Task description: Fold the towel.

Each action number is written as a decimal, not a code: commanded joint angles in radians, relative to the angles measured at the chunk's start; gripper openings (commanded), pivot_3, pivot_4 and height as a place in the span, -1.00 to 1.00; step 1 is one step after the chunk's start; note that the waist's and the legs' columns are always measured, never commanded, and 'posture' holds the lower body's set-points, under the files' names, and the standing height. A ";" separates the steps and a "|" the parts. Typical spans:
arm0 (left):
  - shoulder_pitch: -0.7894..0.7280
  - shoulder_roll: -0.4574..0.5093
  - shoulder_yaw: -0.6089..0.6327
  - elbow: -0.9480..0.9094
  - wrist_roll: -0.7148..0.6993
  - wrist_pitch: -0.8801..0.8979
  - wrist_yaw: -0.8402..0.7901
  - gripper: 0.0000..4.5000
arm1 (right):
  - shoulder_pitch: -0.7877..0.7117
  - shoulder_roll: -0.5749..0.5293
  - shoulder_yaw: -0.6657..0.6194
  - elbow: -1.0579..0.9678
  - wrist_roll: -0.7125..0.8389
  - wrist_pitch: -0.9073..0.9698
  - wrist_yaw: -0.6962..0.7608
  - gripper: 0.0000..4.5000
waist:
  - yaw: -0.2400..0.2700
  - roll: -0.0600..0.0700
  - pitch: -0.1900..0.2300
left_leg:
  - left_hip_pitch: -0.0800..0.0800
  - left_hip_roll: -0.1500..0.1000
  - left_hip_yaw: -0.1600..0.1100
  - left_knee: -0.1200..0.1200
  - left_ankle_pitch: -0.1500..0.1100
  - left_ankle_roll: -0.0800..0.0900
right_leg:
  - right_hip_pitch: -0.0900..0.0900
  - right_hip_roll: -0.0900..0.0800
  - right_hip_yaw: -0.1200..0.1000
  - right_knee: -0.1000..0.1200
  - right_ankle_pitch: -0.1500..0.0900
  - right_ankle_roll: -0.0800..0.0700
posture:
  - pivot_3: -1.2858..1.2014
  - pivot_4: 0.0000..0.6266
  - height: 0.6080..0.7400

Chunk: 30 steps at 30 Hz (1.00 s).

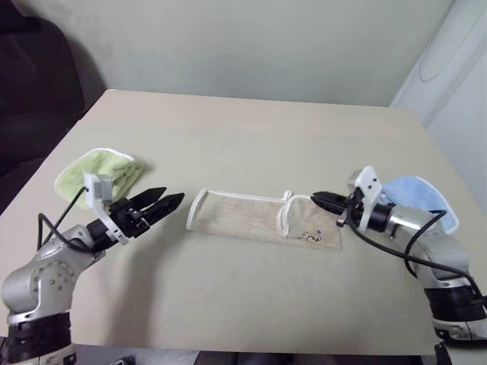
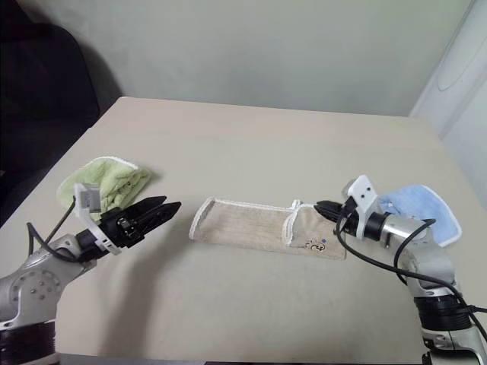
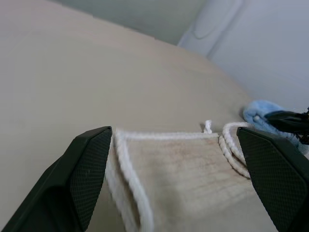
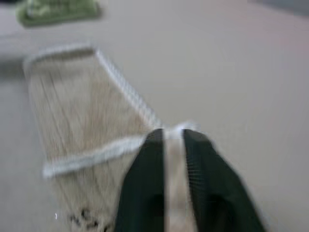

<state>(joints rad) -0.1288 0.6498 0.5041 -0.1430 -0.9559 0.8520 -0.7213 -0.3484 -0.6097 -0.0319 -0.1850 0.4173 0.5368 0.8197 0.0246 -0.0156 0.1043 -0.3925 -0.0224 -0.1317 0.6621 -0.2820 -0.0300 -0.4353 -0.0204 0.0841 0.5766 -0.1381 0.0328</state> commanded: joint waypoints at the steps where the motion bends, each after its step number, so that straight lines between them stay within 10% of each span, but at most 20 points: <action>1: 0.039 -0.042 0.069 -0.108 -0.188 0.118 0.137 1.00 | -0.034 0.010 -0.019 -0.032 0.038 0.014 0.002 -0.11 | 0.001 0.000 0.000 | 0.000 0.000 0.000 0.000 0.000 0.000 | 0.000 0.000 0.000 0.000 0.000 0.000 | 0.03 -0.52 1.00; 8: 0.166 -0.145 0.061 -0.217 -0.539 0.194 0.572 1.00 | -0.064 0.061 0.010 0.005 0.000 -0.019 -0.036 0.98 | -0.001 0.000 0.001 | 0.001 0.000 0.001 0.000 0.000 -0.001 | 0.000 0.000 0.000 0.000 -0.001 0.000 | 0.03 -0.52 1.00; 18: 0.231 -0.196 -0.057 -0.222 -0.896 0.020 1.079 1.00 | -0.085 0.097 0.033 0.045 -0.020 -0.059 -0.031 0.98 | 0.002 0.002 0.007 | 0.009 -0.001 0.002 -0.001 0.001 -0.002 | 0.007 0.002 0.000 0.002 -0.001 0.000 | 0.03 -0.52 1.00; 30: 0.059 -0.249 -0.199 -0.073 -0.844 -0.094 1.167 1.00 | -0.085 0.123 0.033 0.042 -0.031 -0.076 -0.058 0.98 | 0.009 0.003 0.008 | 0.010 -0.001 0.002 0.001 0.001 -0.002 | 0.009 0.007 0.000 0.002 0.000 -0.002 | 0.03 -0.52 1.00</action>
<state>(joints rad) -0.0425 0.4104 0.3197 -0.2353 -1.8142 0.7809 0.4479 -0.4115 -0.4889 0.0146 -0.1210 0.3898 0.4838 0.7750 0.0338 -0.0124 0.1124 -0.3826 -0.0236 -0.1301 0.6636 -0.2811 -0.0323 -0.4261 -0.0132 0.0841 0.5781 -0.1384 0.0304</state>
